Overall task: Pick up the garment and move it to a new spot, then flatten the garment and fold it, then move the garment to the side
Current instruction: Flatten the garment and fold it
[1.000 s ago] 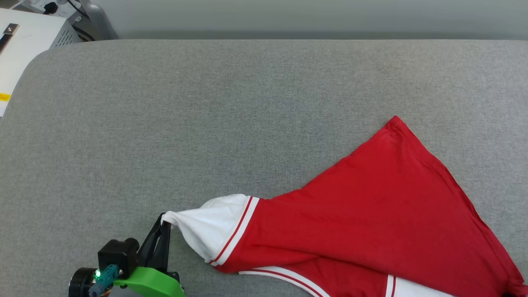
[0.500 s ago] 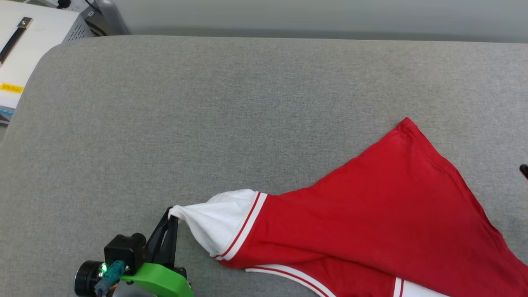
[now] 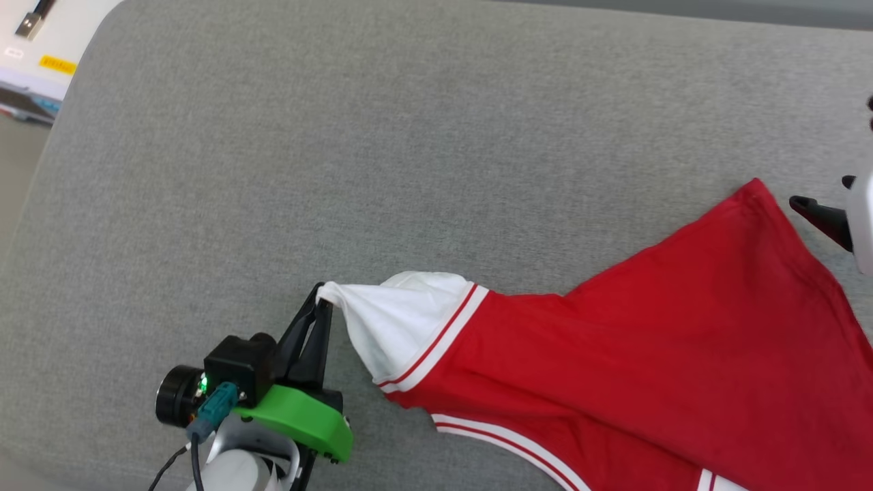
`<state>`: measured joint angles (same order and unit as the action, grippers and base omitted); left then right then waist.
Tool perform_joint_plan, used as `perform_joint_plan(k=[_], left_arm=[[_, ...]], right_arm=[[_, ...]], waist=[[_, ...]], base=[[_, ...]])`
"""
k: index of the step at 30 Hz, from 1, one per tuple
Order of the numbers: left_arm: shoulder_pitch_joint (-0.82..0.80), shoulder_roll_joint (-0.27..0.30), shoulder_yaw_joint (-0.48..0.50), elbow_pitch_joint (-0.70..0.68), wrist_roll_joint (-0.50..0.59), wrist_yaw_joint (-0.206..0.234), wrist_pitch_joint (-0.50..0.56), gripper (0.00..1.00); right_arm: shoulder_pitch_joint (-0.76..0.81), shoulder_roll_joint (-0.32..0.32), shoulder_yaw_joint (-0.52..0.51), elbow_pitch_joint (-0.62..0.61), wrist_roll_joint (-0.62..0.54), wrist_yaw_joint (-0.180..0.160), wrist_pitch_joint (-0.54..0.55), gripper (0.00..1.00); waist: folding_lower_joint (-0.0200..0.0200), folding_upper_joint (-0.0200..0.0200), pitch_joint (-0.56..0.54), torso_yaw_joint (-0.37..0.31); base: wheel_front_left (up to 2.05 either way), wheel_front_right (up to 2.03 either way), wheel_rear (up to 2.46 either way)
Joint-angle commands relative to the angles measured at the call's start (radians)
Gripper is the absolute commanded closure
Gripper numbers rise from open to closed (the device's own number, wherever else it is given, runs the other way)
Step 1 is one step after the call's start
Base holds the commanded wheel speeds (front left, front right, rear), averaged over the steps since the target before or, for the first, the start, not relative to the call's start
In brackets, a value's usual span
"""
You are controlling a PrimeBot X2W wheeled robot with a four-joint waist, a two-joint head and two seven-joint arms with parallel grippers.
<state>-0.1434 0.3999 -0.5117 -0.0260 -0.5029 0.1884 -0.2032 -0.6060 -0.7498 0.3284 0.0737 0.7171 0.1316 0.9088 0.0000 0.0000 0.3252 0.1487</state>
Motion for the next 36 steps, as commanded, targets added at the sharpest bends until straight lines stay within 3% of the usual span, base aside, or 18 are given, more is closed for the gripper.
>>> perform_joint_plan(k=[1, 7, 13, 14, 15, 16, 29, 36], left_arm=[[-0.025, -0.009, -0.002, 0.006, 0.014, -0.007, -0.008, 1.0], [-0.068, -0.035, -0.02, 0.026, 0.023, -0.024, -0.02, 1.0], [-0.086, -0.048, -0.02, 0.061, 0.02, -0.038, -0.033, 1.0], [-0.087, -0.05, -0.019, 0.067, 0.019, -0.04, -0.036, 1.0], [-0.087, -0.05, -0.017, 0.073, 0.018, -0.041, -0.037, 1.0], [-0.087, -0.05, -0.015, 0.08, 0.016, -0.042, -0.039, 1.0], [-0.114, 0.002, 0.022, 0.096, 0.037, -0.059, -0.051, 1.0], [-0.235, 0.062, 0.053, 0.064, 0.055, -0.083, -0.016, 1.0]], right_arm=[[-0.034, 0.011, 0.025, 0.034, -0.013, -0.001, 0.006, 0.0], [-0.112, 0.061, 0.108, 0.224, -0.038, -0.001, -0.033, 0.0], [-0.072, 0.078, 0.221, 0.345, 0.003, -0.001, -0.063, 0.0], [-0.067, 0.072, 0.239, 0.351, 0.014, -0.001, -0.072, 0.37], [-0.067, 0.068, 0.249, 0.352, 0.021, -0.001, -0.089, 0.96], [-0.07, 0.066, 0.256, 0.354, 0.034, -0.001, -0.112, 1.0], [-0.059, 0.021, 0.152, 0.224, 0.082, -0.001, -0.591, 1.0], [-0.01, 0.037, 0.048, 0.13, 0.035, -0.001, -0.728, 1.0]], waist=[[0.0, 0.0, 0.049, 0.045], [0.0, 0.0, 0.089, 0.073], [0.0, 0.0, 0.097, 0.078], [0.0, 0.0, 0.095, 0.076], [0.0, 0.0, 0.093, 0.073], [0.0, 0.0, 0.087, 0.068], [0.0, 0.0, -0.073, -0.007], [0.0, 0.0, -0.132, -0.058]], base=[[0.0, 0.0, 0.0], [0.0, 0.0, 0.0], [0.0, 0.0, 0.0], [0.0, 0.0, 0.0], [0.0, 0.0, 0.0], [0.0, 0.0, 0.0], [0.0, 0.0, 0.0], [0.0, 0.0, 0.0]])
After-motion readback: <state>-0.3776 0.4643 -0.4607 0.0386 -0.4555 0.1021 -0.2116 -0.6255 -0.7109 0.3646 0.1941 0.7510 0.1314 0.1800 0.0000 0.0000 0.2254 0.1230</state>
